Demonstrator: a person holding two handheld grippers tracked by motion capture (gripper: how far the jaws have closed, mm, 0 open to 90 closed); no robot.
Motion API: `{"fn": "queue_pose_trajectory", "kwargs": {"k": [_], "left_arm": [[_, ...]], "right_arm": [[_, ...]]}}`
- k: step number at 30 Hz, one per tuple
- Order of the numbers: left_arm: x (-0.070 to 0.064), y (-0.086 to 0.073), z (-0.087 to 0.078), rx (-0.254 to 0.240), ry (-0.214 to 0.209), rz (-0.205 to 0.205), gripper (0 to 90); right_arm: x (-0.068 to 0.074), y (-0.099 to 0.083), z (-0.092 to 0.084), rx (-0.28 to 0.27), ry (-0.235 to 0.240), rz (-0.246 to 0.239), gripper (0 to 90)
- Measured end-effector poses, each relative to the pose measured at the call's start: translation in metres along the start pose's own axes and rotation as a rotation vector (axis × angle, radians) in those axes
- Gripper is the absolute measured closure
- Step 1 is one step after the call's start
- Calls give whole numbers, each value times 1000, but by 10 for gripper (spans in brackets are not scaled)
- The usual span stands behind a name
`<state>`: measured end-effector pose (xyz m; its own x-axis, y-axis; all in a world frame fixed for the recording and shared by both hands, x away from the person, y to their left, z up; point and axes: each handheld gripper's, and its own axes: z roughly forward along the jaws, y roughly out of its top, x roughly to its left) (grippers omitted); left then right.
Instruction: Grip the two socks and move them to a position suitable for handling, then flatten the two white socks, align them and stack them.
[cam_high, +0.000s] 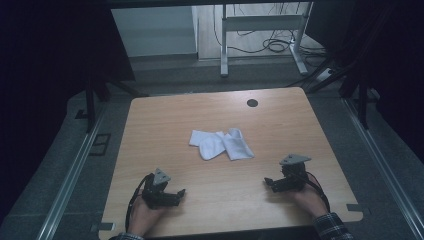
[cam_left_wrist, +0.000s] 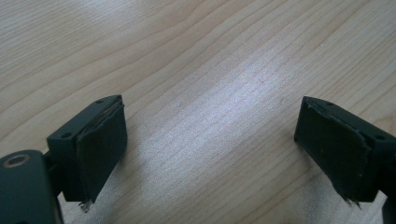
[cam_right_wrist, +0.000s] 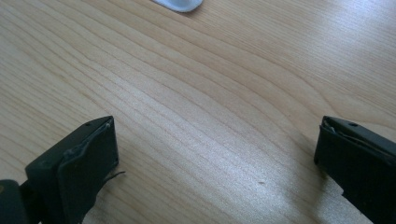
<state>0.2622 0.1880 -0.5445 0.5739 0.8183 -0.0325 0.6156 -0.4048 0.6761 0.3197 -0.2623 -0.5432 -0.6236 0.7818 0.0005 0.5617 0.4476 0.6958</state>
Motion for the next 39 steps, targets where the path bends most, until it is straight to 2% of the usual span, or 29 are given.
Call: {"fn": "queue_pose_trajectory", "kwargs": {"k": [16,29,36,39], "left_arm": [[0,0,0,0,0,0,95],[0,0,0,0,0,0,95],[0,0,0,0,-1,0,95],[0,0,0,-1,-1,0,95]], "right_arm": [[-1,0,-1,4,7,-8,0],[-1,1,-2,28,11,-10,0],[-1,3,-4,41,15,-16,41],[-1,4,-4,25,31,11,42]]}}
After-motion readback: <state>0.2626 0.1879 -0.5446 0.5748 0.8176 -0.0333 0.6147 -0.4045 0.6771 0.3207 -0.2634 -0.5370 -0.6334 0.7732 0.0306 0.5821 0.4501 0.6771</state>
